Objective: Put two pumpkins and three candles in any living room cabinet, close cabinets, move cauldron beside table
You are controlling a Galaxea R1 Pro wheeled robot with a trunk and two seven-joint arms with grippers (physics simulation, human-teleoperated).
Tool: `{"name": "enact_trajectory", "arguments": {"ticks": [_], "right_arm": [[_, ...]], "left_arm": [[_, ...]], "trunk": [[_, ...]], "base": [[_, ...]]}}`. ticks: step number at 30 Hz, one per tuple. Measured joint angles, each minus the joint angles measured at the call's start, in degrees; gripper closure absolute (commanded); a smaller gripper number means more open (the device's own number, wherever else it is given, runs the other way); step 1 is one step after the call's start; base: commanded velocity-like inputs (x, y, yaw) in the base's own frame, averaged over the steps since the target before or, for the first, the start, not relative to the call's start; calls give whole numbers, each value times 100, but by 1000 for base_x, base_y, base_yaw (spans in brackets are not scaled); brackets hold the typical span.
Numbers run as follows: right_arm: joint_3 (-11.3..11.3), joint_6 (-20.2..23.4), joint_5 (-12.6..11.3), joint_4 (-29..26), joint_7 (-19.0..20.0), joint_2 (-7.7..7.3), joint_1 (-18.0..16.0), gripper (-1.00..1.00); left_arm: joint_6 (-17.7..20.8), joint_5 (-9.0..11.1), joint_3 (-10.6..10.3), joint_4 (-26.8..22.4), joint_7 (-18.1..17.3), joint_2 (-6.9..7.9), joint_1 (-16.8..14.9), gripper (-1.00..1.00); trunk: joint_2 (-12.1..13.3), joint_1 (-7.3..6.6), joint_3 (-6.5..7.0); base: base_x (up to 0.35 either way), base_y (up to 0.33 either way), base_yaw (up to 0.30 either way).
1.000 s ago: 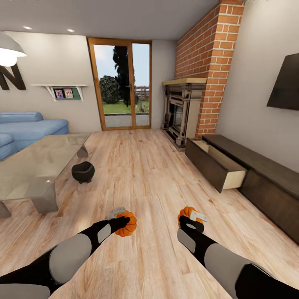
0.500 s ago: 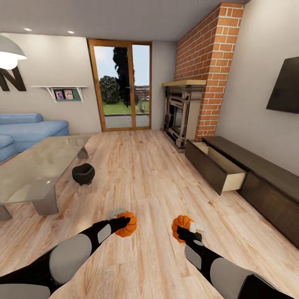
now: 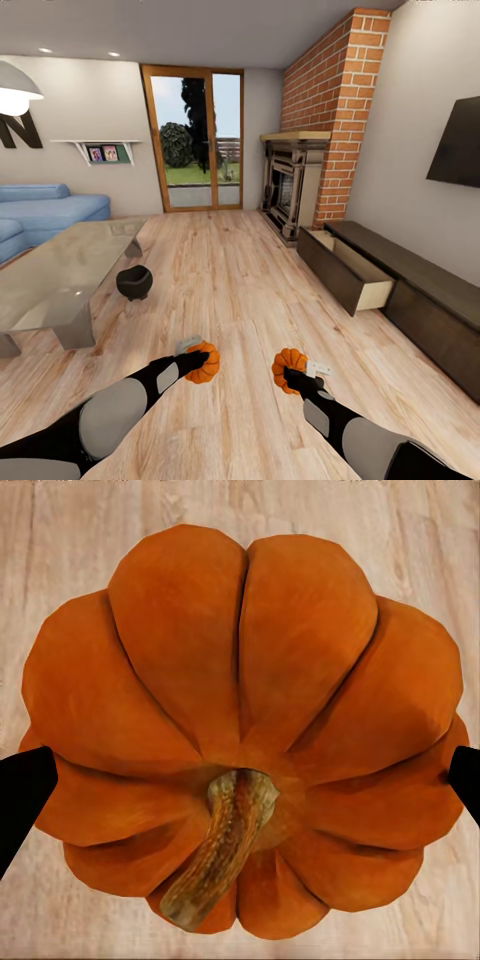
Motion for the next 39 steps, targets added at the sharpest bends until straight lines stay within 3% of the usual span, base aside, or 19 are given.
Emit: {"name": "enact_trajectory", "arguments": {"ticks": [15, 20, 24, 25, 28, 39], "right_arm": [[-3, -120, 8, 15, 14, 26, 80, 100], [-1, -251, 2, 20, 19, 30, 110, 100], [20, -262, -8, 42, 20, 85, 139, 100], [39, -265, -35, 153, 22, 184, 163, 100], [5, -286, 7, 201, 23, 262, 169, 100], [1, -324, 3, 228, 23, 289, 216, 100]], "left_arm": [[-24, -1, -3, -1, 0, 33, 15, 100], [-23, -1, -27, -6, 8, 218, 15, 100], [-29, 7, -3, -1, 8, 275, 15, 100], [-27, 9, -1, 0, 9, 279, 14, 100], [-27, 9, 1, 0, 9, 274, 15, 100], [-26, 9, 0, 0, 9, 264, 16, 100]], "trunk": [[602, -330, 269], [802, -439, 359], [963, -527, 431], [1003, -549, 448], [1123, -615, 503], [1565, -857, 700]], "base": [[0, 0, 0], [0, 0, 0], [0, 0, 0], [0, 0, 0], [0, 0, 0], [0, 0, 0]]}}
